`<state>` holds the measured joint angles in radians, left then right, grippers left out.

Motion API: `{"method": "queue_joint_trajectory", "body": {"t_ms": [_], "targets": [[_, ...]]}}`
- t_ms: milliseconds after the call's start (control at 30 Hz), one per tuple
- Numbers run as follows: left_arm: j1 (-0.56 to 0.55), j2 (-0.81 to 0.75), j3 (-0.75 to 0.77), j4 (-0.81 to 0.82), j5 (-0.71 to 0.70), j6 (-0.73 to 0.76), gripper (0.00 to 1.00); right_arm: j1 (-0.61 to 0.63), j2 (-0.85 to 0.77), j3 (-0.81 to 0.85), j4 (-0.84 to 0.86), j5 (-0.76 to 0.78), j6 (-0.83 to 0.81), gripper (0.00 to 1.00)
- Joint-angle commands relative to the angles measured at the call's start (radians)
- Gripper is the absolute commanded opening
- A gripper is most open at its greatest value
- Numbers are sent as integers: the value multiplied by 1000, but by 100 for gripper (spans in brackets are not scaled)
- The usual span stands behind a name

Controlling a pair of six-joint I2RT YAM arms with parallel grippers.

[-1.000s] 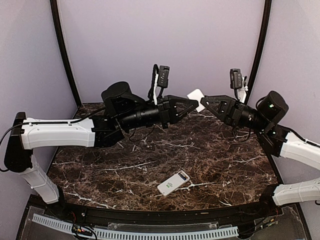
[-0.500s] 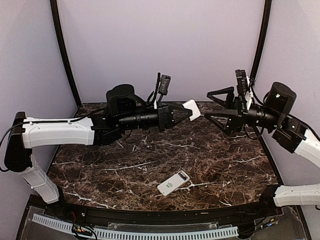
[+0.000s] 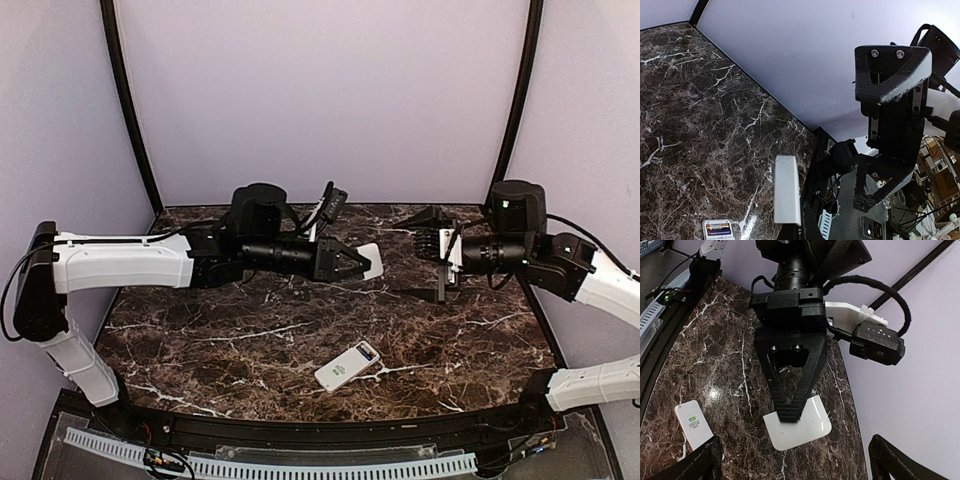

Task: Load the batteries into the remote control
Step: Pass from the left arm to the right

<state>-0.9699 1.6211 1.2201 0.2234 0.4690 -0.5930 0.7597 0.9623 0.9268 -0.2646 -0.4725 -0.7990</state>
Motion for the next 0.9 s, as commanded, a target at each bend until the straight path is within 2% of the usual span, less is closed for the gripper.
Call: {"method": "queue_joint_trajectory", "body": {"t_ms": [0,200,333,467,867], "targets": [[-3,8,-8,-42,41,-12,0,51,42,14,6,67,-203,99],[-3,16,0,-56,55,-9,0,68,142,54,-65,87,-266,99],[-3,18,2,-49,63,-8,0,72,174,63,-15,113,-269,98],[-3,22,2,-51,69,-8,0,71,180,54,40,110,-263,93],[-3,39,32,-57,93,-3,0,73,215,63,15,123,-273,80]]}}
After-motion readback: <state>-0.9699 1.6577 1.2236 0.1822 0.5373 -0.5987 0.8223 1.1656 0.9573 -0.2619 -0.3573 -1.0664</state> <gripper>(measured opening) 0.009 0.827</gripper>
